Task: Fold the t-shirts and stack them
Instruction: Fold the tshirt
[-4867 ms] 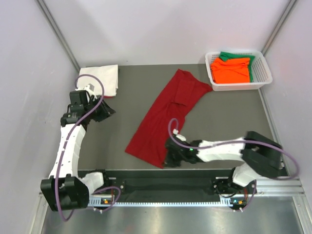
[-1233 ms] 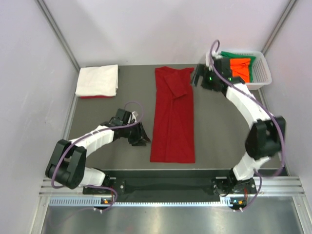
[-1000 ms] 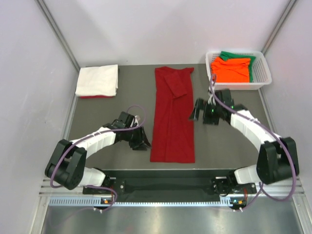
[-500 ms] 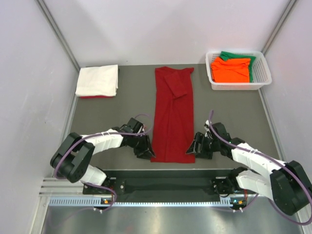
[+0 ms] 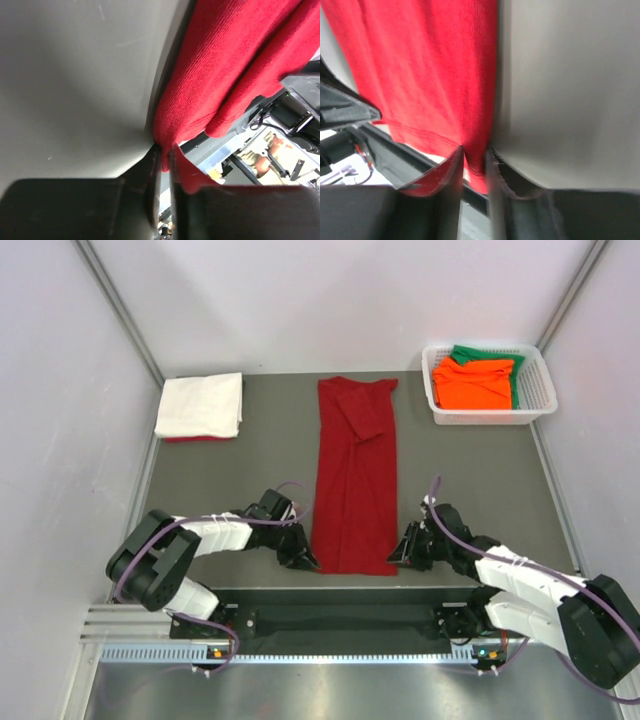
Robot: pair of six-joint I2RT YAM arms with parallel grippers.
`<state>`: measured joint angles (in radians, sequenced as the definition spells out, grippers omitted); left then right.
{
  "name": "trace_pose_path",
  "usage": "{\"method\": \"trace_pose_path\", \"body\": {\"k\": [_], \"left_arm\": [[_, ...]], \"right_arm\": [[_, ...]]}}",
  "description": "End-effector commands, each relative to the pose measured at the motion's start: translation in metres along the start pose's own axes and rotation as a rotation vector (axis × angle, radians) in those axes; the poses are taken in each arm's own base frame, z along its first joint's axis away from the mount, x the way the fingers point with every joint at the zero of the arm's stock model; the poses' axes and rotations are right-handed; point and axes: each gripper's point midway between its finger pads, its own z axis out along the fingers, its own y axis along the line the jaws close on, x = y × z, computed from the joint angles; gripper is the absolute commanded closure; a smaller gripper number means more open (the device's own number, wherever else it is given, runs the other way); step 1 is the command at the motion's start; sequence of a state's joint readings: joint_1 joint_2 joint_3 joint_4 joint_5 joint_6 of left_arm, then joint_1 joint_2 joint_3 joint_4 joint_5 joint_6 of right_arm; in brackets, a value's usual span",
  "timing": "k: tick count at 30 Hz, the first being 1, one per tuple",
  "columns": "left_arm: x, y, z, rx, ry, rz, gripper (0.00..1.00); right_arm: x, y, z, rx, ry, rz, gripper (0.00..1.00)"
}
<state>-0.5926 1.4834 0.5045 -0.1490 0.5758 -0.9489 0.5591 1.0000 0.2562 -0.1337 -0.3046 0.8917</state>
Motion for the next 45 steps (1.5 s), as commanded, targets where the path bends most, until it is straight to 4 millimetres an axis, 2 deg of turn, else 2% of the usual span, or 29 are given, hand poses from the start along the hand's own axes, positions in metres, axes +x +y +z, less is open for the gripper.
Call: {"method": "trace_pose_path", "body": {"k": [1,3,5,7,8,9,14,21,25,27,28,29,31,32,33,34,35,36,37,38,39,40,41,42,43,44,45], "left_arm": [[0.004,0.074,0.008,-0.258,-0.068,-0.038,0.93],[0.008,0.071,0.005,-0.228,-0.071,-0.037,1.0],[0.016,0.072,0.004,-0.207,-0.062,-0.05,1.0],[0.022,0.062,0.002,-0.153,-0.068,-0.053,1.0],[0.033,0.065,0.002,-0.137,-0.044,-0.065,1.0],[0.032,0.054,0.001,-0.084,-0.062,-0.05,1.0],[0.052,0.04,-0.002,-0.022,-0.06,-0.057,1.0],[0.068,0.002,-0.012,0.104,-0.077,-0.036,1.0],[0.066,-0.011,-0.022,0.13,-0.111,-0.048,1.0],[0.061,-0.024,-0.03,0.153,-0.142,-0.039,1.0],[0.054,-0.027,-0.032,0.148,-0.182,-0.033,1.0],[0.046,-0.041,-0.039,0.167,-0.219,-0.027,1.0],[0.03,-0.05,-0.047,0.157,-0.298,-0.021,1.0],[0.02,-0.064,-0.053,0.17,-0.322,-0.016,1.0],[0.001,-0.068,-0.06,0.172,-0.363,-0.043,1.0],[-0.011,-0.07,-0.063,0.164,-0.379,-0.029,1.0],[-0.019,-0.089,-0.073,0.204,-0.37,-0.017,1.0],[-0.044,-0.084,-0.072,0.181,-0.386,-0.064,1.0],[-0.056,-0.091,-0.075,0.195,-0.389,-0.042,1.0],[-0.071,-0.105,-0.074,0.202,-0.368,-0.041,1.0],[-0.087,-0.108,-0.078,0.2,-0.38,-0.053,1.0],[-0.102,-0.128,-0.088,0.222,-0.396,-0.012,1.0],[-0.113,-0.122,-0.073,0.179,-0.359,-0.037,1.0],[-0.122,-0.126,-0.075,0.186,-0.326,-0.045,1.0],[-0.13,-0.129,-0.074,0.177,-0.316,-0.031,1.0],[-0.141,-0.143,-0.079,0.178,-0.318,-0.018,1.0],[-0.152,-0.135,-0.068,0.143,-0.296,-0.044,1.0]], "right_arm": [[0.015,-0.022,0.0,0.07,0.019,0.013,0.81],[0.016,-0.025,-0.003,0.082,0.006,0.028,0.89],[0.018,-0.025,-0.012,0.078,-0.01,0.039,0.94],[0.019,-0.027,-0.018,0.076,-0.028,0.046,0.95],[0.02,-0.025,-0.023,0.058,-0.04,0.051,0.96],[0.022,-0.024,-0.025,0.045,-0.038,0.052,0.96],[0.037,-0.023,-0.036,-0.014,-0.021,0.061,0.98],[0.051,-0.016,-0.056,-0.081,-0.005,0.056,0.98],[0.05,-0.011,-0.071,-0.104,-0.032,0.047,0.98],[0.047,-0.005,-0.074,-0.117,-0.042,0.056,0.98],[0.042,0.002,-0.075,-0.127,-0.049,0.051,0.97],[0.039,0.005,-0.074,-0.127,-0.052,0.044,0.98],[0.026,0.015,-0.073,-0.102,-0.058,0.002,0.98],[0.02,0.018,-0.073,-0.089,-0.06,-0.016,0.99],[0.014,0.022,-0.072,-0.077,-0.058,-0.031,1.0],[-0.004,0.029,-0.069,-0.048,-0.062,-0.025,1.0],[-0.013,0.03,-0.067,-0.038,-0.06,-0.071,1.0],[-0.019,0.037,-0.067,-0.062,-0.03,-0.077,1.0],[-0.047,0.037,-0.066,-0.045,-0.05,-0.07,1.0],[-0.059,0.04,-0.065,-0.048,-0.052,-0.068,1.0],[-0.076,0.04,-0.066,-0.039,-0.067,-0.06,1.0],[-0.096,0.046,-0.061,-0.021,-0.048,-0.092,1.0],[-0.107,0.05,-0.059,-0.023,-0.039,-0.103,1.0],[-0.115,0.056,-0.057,-0.041,-0.017,-0.109,1.0],[-0.134,0.061,-0.05,-0.038,-0.002,-0.112,1.0],[-0.143,0.065,-0.048,-0.041,0.006,-0.113,1.0],[-0.152,0.068,-0.046,-0.041,0.014,-0.115,1.0]]}}
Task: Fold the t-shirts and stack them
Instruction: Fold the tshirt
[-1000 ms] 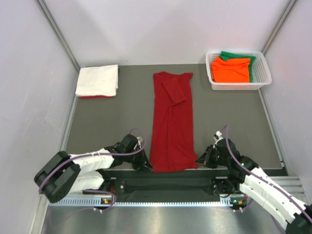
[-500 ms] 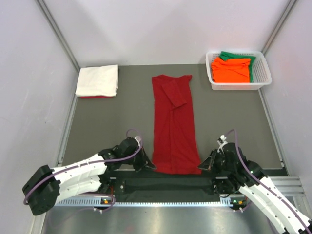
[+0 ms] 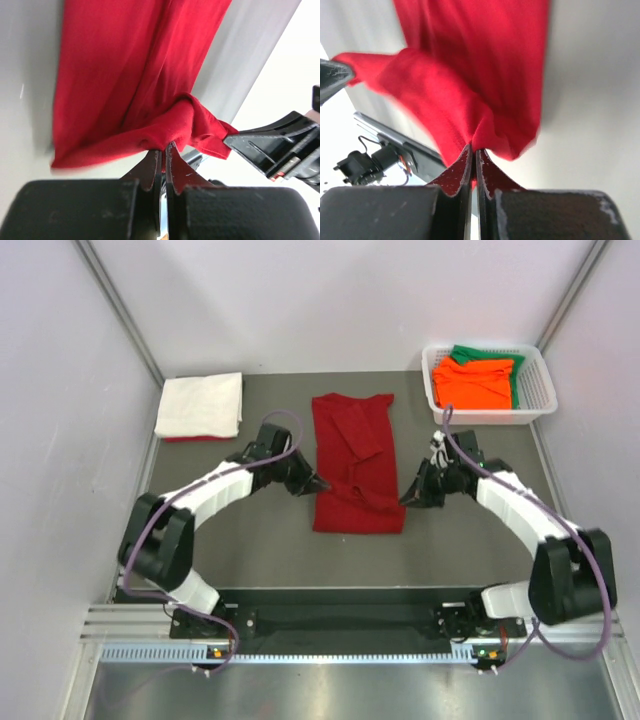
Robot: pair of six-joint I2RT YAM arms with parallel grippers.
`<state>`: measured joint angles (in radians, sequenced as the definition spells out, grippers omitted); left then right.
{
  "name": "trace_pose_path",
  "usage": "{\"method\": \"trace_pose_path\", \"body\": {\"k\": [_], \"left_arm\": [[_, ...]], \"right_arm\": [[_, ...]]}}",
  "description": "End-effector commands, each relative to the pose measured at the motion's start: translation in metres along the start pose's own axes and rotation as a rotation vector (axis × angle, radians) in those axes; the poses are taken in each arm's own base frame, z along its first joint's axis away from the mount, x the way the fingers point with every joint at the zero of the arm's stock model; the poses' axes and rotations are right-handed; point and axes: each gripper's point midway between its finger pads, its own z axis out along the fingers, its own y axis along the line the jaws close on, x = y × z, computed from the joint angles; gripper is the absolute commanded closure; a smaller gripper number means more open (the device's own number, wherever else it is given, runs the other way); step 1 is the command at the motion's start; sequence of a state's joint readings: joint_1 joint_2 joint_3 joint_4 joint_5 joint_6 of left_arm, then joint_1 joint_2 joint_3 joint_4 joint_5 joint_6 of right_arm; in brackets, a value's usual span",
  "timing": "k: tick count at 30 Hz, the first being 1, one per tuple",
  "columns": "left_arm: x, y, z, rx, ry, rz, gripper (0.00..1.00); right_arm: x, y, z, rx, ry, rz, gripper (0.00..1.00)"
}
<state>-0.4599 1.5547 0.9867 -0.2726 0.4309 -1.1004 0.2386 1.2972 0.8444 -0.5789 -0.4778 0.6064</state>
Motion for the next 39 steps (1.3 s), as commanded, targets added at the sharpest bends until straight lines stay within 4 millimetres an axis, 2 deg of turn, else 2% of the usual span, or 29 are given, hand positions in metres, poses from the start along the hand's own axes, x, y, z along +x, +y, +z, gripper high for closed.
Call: {"method": "trace_pose_path", "body": {"k": [1,3,4,6,7,8,9,10,12,17,19,29,31,32,33,34,35,36,37,38,39], "left_arm": [[-0.018,-0.017,0.009,0.004,0.059,0.061,1.0],[-0.032,-0.025,0.018,0.004,0.056,0.048,1.0],[-0.041,-0.035,0.017,0.015,0.038,0.054,1.0],[-0.049,-0.029,0.025,-0.013,0.046,0.026,1.0],[-0.054,-0.035,0.024,-0.005,0.041,0.026,1.0],[-0.057,-0.029,0.03,-0.024,0.052,0.009,1.0],[-0.062,-0.025,0.029,-0.037,0.05,-0.004,1.0],[-0.067,-0.025,0.029,-0.043,0.048,-0.008,1.0],[-0.077,-0.016,0.029,-0.062,0.041,-0.025,1.0],[-0.097,-0.007,0.036,-0.056,0.057,-0.067,1.0],[-0.102,-0.012,0.04,-0.038,0.064,-0.056,1.0],[-0.114,0.005,0.066,-0.036,0.126,-0.077,1.0],[-0.121,0.003,0.065,-0.042,0.12,-0.057,0.89],[-0.127,0.004,0.065,-0.058,0.103,-0.037,0.85],[-0.124,0.016,0.059,-0.129,0.114,0.003,0.79],[-0.146,0.006,0.051,-0.177,0.026,0.076,0.78],[-0.151,0.007,0.043,-0.221,0.005,0.161,0.77],[-0.15,0.008,0.034,-0.269,0.003,0.19,0.76],[-0.155,-0.006,0.021,-0.255,-0.038,0.251,0.74],[-0.15,-0.011,0.017,-0.239,-0.034,0.309,0.73],[-0.145,-0.016,0.015,-0.212,-0.026,0.327,0.73]], "right_arm": [[-0.048,0.026,0.002,-0.069,-0.001,-0.125,0.99],[-0.063,0.032,0.006,-0.079,0.006,-0.118,0.99],[-0.073,0.033,0.013,-0.071,0.021,-0.113,0.99],[-0.086,0.039,0.016,-0.085,0.029,-0.108,0.99],[-0.088,0.035,0.025,-0.081,0.053,-0.085,0.99],[-0.092,0.036,0.028,-0.086,0.058,-0.082,0.99],[-0.101,0.043,0.027,-0.109,0.052,-0.088,0.99],[-0.102,0.04,0.035,-0.102,0.072,-0.075,0.99],[-0.113,0.046,0.036,-0.108,0.068,-0.076,0.99],[-0.126,0.038,0.05,-0.102,0.094,-0.046,0.98],[-0.13,0.035,0.053,-0.095,0.1,-0.038,0.98],[-0.143,0.018,0.073,-0.078,0.127,0.015,0.97],[-0.148,0.014,0.078,-0.075,0.126,0.017,0.96],[-0.15,0.012,0.079,-0.077,0.126,0.019,0.9],[-0.158,0.009,0.08,-0.074,0.119,0.01,0.83],[-0.162,0.006,0.078,-0.064,0.115,0.005,0.76],[-0.163,-0.005,0.074,-0.01,0.123,0.013,0.72],[-0.178,-0.002,0.063,0.005,0.087,-0.035,0.67],[-0.181,-0.002,0.057,0.027,0.075,-0.053,0.58],[-0.18,-0.003,0.051,0.055,0.071,-0.069,0.55],[-0.179,0.004,0.04,0.048,0.055,-0.097,0.52]]}}
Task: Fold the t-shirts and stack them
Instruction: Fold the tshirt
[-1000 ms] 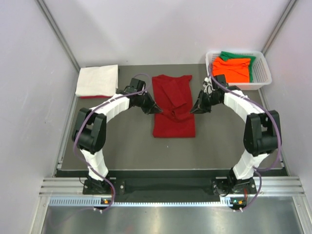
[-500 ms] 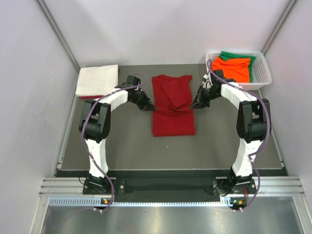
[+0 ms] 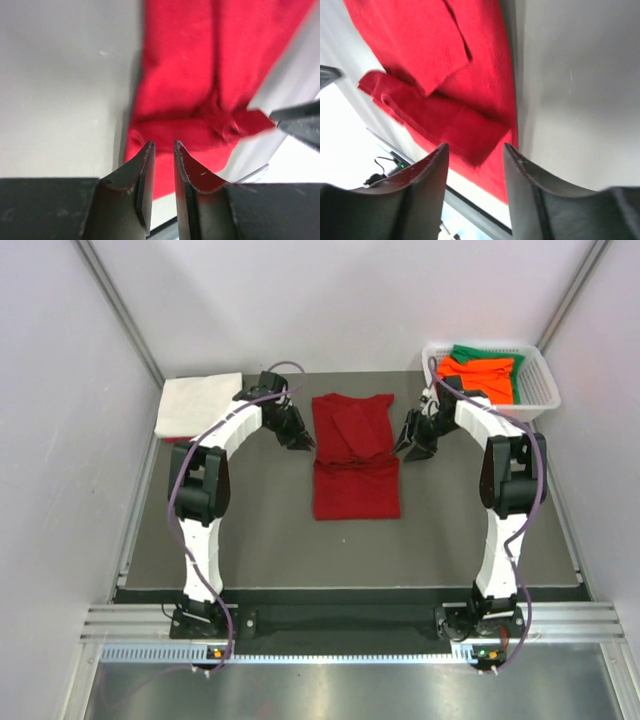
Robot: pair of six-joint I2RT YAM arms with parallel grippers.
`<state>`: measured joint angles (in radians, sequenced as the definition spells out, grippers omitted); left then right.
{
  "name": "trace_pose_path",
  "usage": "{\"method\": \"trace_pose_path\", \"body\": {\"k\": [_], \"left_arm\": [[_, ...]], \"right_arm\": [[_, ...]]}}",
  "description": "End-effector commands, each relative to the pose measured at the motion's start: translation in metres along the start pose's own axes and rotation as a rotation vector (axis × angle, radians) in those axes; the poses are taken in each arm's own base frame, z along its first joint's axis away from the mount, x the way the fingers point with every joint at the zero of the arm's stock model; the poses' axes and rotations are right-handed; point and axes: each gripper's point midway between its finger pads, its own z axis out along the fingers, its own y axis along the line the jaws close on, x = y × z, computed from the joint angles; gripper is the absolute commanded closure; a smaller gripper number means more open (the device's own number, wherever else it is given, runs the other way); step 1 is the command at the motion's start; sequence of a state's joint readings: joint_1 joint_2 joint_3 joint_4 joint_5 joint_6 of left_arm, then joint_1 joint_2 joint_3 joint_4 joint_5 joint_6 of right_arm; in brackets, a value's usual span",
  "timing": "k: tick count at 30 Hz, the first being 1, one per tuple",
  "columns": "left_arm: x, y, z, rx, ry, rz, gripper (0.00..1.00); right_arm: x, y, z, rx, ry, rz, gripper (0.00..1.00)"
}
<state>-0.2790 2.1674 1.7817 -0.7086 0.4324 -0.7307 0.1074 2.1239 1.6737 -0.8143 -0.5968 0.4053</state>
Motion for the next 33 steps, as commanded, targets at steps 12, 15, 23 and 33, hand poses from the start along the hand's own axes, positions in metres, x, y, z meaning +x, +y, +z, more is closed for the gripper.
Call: {"method": "trace_pose_path", "body": {"k": [12,15,23,33], "left_arm": [[0.111,-0.039,-0.004,0.179,0.222,0.241,0.82],[0.102,-0.038,0.017,0.176,0.22,0.225,0.82],[0.013,-0.027,0.045,0.011,0.062,0.2,0.83],[0.01,-0.024,-0.002,0.025,0.015,0.26,0.79]], "right_arm": [[0.09,0.029,-0.016,0.025,-0.049,-0.213,0.5],[0.089,0.034,0.01,0.027,-0.038,-0.224,0.57],[-0.035,0.051,0.014,0.114,-0.241,-0.216,0.57],[-0.041,0.075,-0.017,0.029,-0.206,-0.287,0.48]]}}
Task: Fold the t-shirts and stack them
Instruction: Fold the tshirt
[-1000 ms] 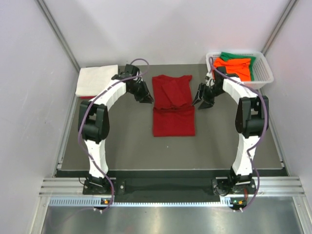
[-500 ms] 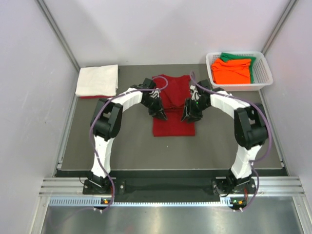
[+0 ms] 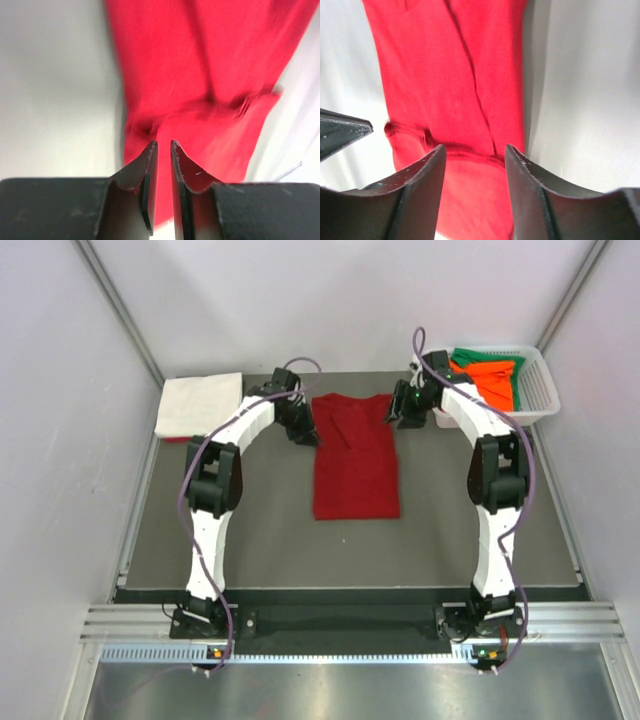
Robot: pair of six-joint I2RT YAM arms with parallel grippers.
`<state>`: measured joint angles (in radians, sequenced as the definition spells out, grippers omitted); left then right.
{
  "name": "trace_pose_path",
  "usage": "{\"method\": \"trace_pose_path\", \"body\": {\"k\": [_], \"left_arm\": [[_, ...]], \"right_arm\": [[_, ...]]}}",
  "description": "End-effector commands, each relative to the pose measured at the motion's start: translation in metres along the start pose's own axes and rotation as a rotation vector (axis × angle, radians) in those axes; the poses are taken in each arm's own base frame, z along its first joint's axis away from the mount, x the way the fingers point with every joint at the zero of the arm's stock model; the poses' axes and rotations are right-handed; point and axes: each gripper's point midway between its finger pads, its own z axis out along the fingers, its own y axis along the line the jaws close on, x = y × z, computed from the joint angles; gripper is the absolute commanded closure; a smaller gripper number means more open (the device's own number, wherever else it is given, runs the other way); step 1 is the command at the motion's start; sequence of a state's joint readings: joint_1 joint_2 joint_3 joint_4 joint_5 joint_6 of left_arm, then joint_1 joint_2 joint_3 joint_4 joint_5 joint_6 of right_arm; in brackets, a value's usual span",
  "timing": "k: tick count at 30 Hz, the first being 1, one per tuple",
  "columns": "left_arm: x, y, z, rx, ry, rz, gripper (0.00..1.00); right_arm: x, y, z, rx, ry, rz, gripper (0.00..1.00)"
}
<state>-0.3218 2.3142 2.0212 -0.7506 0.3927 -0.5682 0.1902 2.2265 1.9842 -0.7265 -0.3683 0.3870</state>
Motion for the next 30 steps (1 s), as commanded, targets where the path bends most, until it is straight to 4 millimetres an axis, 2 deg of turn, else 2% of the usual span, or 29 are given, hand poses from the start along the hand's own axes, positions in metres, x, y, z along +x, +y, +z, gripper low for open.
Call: {"method": "trace_pose_path", "body": {"k": [1,2,3,4,5,7,8,9,10,11,13,14,17,19,21,23,25,27,28,29,30], "left_arm": [[0.034,-0.022,-0.044,0.08,0.026,0.049,0.79],[0.046,-0.028,-0.047,0.125,0.05,0.013,0.79],[0.063,-0.021,-0.037,0.16,0.069,-0.006,0.79],[0.076,-0.038,-0.046,0.238,0.089,0.001,0.8],[0.086,-0.04,-0.042,0.258,0.107,-0.04,0.8],[0.109,-0.036,-0.027,0.309,0.138,-0.057,0.82],[0.114,-0.026,-0.02,0.283,0.153,-0.084,0.82],[0.128,-0.007,-0.01,0.22,0.201,-0.124,0.83],[0.132,0.007,-0.006,0.175,0.218,-0.146,0.86],[0.135,0.022,-0.002,0.12,0.221,-0.14,0.87],[0.146,0.042,-0.005,0.03,0.263,-0.146,0.88],[0.144,0.049,-0.006,0.001,0.248,-0.093,0.88],[0.135,0.032,-0.028,0.025,0.214,0.0,0.84],[0.119,-0.005,-0.047,0.144,0.164,0.048,0.81],[0.11,-0.024,-0.054,0.221,0.142,0.045,0.8],[0.095,-0.042,-0.053,0.29,0.106,0.02,0.8],[0.094,-0.047,-0.041,0.327,0.138,-0.033,0.8],[0.088,-0.054,-0.034,0.365,0.152,-0.042,0.8],[0.086,-0.055,-0.033,0.368,0.151,-0.05,0.81],[0.084,-0.057,-0.033,0.373,0.147,-0.048,0.81],[0.083,-0.058,-0.034,0.38,0.145,-0.043,0.81]], "right_arm": [[0.042,0.037,-0.035,-0.098,0.076,-0.066,0.47],[0.078,0.037,-0.03,-0.136,0.157,-0.051,0.46],[0.076,0.055,-0.043,-0.202,0.103,-0.085,0.46],[0.09,0.058,-0.044,-0.238,0.122,-0.081,0.46],[0.12,0.06,-0.045,-0.285,0.183,-0.057,0.47],[0.137,0.055,-0.039,-0.316,0.192,-0.04,0.51],[0.163,0.038,-0.034,-0.304,0.25,0.028,0.56],[0.173,0.031,-0.032,-0.305,0.268,0.05,0.6],[0.181,0.024,-0.03,-0.303,0.282,0.066,0.66],[0.198,0.005,-0.027,-0.258,0.305,0.079,0.67],[0.208,-0.012,-0.032,-0.201,0.308,0.072,0.68],[0.218,-0.028,-0.035,-0.146,0.326,0.088,0.68],[0.213,-0.037,-0.052,-0.096,0.296,0.036,0.68],[0.185,-0.016,-0.071,-0.134,0.191,-0.001,0.66],[0.165,-0.003,-0.074,-0.171,0.131,0.002,0.63],[0.138,0.009,-0.069,-0.192,0.072,0.045,0.57],[0.097,0.02,-0.063,-0.208,-0.037,0.052,0.56],[0.071,0.021,-0.045,-0.199,-0.096,0.093,0.56],[0.045,0.026,-0.044,-0.185,-0.162,0.077,0.58],[0.039,0.02,-0.028,-0.164,-0.161,0.089,0.6],[0.029,0.02,-0.022,-0.157,-0.177,0.091,0.63]]}}
